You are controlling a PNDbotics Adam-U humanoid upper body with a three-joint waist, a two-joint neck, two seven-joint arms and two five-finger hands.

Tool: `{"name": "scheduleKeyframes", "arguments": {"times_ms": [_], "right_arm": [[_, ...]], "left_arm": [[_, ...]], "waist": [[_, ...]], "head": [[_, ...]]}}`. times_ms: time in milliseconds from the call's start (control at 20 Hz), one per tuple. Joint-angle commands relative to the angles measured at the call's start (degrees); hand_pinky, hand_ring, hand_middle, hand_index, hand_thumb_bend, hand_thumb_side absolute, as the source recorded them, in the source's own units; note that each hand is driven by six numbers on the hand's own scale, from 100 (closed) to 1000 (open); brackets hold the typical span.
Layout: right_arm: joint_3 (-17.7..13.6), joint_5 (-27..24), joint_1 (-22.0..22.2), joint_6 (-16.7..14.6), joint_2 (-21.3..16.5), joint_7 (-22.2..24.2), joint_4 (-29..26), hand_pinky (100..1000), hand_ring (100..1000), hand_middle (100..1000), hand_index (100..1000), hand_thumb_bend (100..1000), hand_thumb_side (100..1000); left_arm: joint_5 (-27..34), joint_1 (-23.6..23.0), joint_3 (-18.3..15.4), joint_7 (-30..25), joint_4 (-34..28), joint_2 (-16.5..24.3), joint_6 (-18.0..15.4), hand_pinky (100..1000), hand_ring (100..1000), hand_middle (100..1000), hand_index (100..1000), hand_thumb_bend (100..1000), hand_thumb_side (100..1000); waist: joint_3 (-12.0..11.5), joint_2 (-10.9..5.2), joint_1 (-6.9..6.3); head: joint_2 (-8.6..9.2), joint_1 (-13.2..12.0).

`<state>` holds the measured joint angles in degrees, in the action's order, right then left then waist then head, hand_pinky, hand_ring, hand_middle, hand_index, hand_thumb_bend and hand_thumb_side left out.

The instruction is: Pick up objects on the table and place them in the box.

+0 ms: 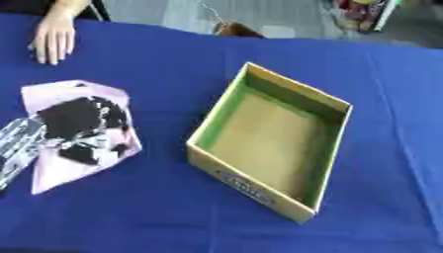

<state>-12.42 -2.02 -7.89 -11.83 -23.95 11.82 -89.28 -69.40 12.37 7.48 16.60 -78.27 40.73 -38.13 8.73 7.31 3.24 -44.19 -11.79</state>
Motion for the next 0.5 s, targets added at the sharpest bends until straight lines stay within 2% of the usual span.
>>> {"name": "scheduleKeyframes", "arguments": {"times_ms": [50,500], "right_arm": [[-0.46,0.09,-0.45,-0.01,-0.95,-0.13,-0.66,484,612,802,928,582,682],[-0.56,0.13,-0.33,0.01,-0.92,-0.2,-0.67,483,611,802,929,582,682]], "left_arm": [[0.8,-0.2,0.7,3.93,1.66,0.46,-0.03,100,100,100,100,100,447],[4.38,-0.09,0.38,3.22,2.1,0.28,-0.48,100,100,100,100,100,412]], "waist": [[0.04,-0.38,0.01],[0.03,-0.42,-0.05]], "head": [[0.07,-0.37],[0.07,-0.29]]}}
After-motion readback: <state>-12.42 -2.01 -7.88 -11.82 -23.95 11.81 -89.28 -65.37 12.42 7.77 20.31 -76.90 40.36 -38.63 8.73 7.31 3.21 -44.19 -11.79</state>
